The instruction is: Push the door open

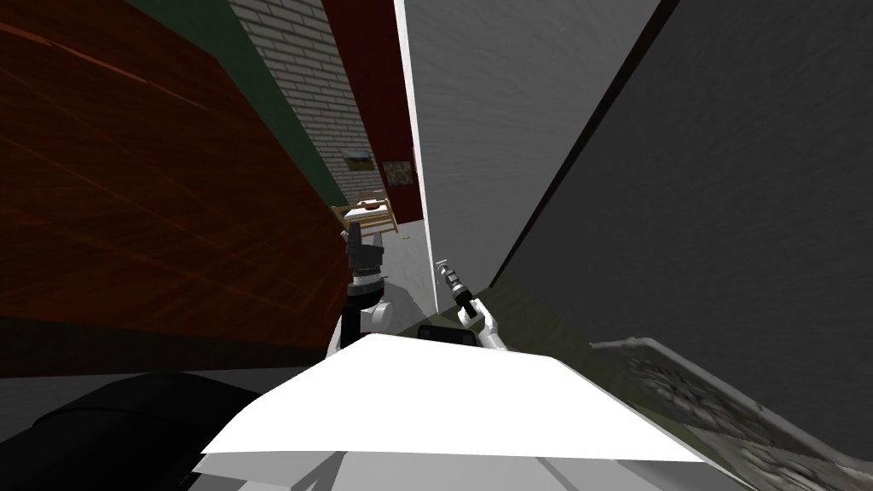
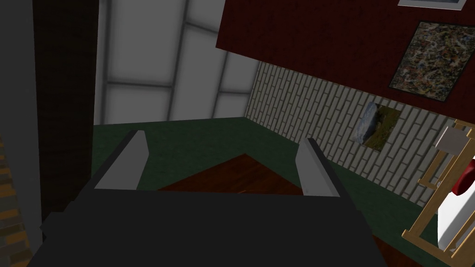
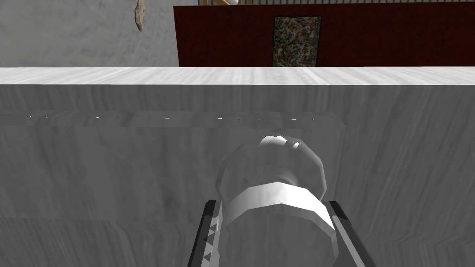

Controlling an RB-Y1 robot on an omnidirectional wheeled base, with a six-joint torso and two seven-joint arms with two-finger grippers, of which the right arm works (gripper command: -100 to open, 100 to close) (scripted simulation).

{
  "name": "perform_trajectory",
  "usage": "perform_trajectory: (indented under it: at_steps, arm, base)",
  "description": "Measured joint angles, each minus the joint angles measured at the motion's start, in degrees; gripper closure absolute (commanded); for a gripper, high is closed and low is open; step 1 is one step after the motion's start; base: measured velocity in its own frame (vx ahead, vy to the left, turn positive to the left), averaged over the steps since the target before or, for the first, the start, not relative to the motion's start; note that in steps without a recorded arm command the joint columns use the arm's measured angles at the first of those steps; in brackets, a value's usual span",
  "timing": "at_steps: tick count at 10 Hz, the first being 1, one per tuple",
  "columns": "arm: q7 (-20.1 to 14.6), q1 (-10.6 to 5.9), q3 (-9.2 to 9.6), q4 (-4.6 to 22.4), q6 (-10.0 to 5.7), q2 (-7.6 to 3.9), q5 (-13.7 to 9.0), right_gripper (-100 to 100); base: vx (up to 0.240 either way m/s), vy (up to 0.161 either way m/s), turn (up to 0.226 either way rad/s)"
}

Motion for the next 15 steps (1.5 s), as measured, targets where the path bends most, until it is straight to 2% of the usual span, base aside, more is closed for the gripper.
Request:
perform_trajectory:
  at_steps: [4,6,10,14,15]
  arm:
    - [0.0,-0.05,0.03,0.0,0.03,0.03,0.0,100]
    - [0.0,0.41,-0.19,-0.3,0.65,-1.17,-0.2,100]
    - [0.7,-0.11,-2.24,0.3,0.00,-2.54,-1.0,100]
    - [1.9,-0.93,-5.07,1.4,-0.48,-2.94,-1.7,100]
    - [2.1,-1.38,-6.04,1.5,-0.11,-3.27,-2.0,100]
  base:
    - [0.021,0.025,-0.008]
    - [0.111,0.149,-0.065]
    - [0.125,0.152,-0.049]
    - [0.147,0.141,-0.083]
    - [0.142,0.156,-0.085]
